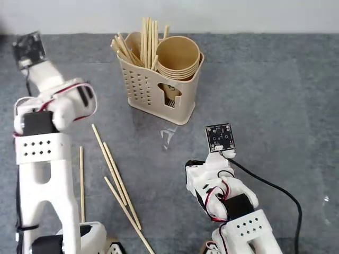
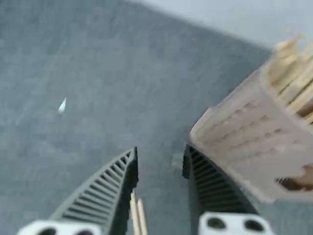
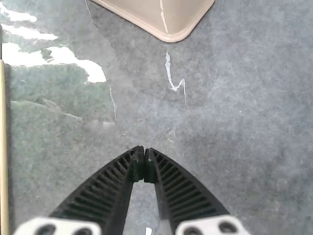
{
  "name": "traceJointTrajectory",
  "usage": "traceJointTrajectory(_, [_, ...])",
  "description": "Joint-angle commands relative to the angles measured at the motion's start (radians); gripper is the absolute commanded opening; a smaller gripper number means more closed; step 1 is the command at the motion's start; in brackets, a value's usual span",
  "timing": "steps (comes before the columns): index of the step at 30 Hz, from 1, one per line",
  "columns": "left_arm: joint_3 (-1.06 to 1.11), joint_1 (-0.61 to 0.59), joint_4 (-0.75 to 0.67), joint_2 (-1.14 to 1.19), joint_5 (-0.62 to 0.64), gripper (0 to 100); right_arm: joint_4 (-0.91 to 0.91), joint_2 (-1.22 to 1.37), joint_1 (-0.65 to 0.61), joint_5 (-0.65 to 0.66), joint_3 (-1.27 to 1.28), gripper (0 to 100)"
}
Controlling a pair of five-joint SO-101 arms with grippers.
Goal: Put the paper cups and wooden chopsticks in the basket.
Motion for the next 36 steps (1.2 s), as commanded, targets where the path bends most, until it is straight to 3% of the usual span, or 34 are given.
traceJointTrajectory(1, [0.012,-0.009,0.106,-0.046,0.003,15,-0.018,-0.016,-0.002,0.011,-0.003,0.9])
traceJointTrajectory(5, [0.165,-0.008,0.098,-0.044,-0.029,15,-0.018,-0.016,-0.002,0.011,-0.003,0.9])
traceJointTrajectory(11, [0.403,-0.002,-0.037,-0.044,-0.060,15,-0.018,-0.016,-0.002,0.011,-0.003,0.9])
traceJointTrajectory(17, [0.549,0.081,-0.149,-0.044,-0.049,16,-0.018,-0.016,-0.002,0.011,-0.003,0.9])
traceJointTrajectory(25, [0.570,0.180,-0.192,-0.044,0.029,16,-0.018,-0.016,-0.002,0.011,-0.003,0.9])
traceJointTrajectory(29, [0.561,0.175,-0.187,-0.015,0.029,16,-0.018,-0.016,-0.002,0.011,-0.003,0.9])
traceJointTrajectory(36, [0.380,0.094,-0.123,0.249,0.031,16,-0.018,-0.016,-0.002,0.011,-0.003,0.9])
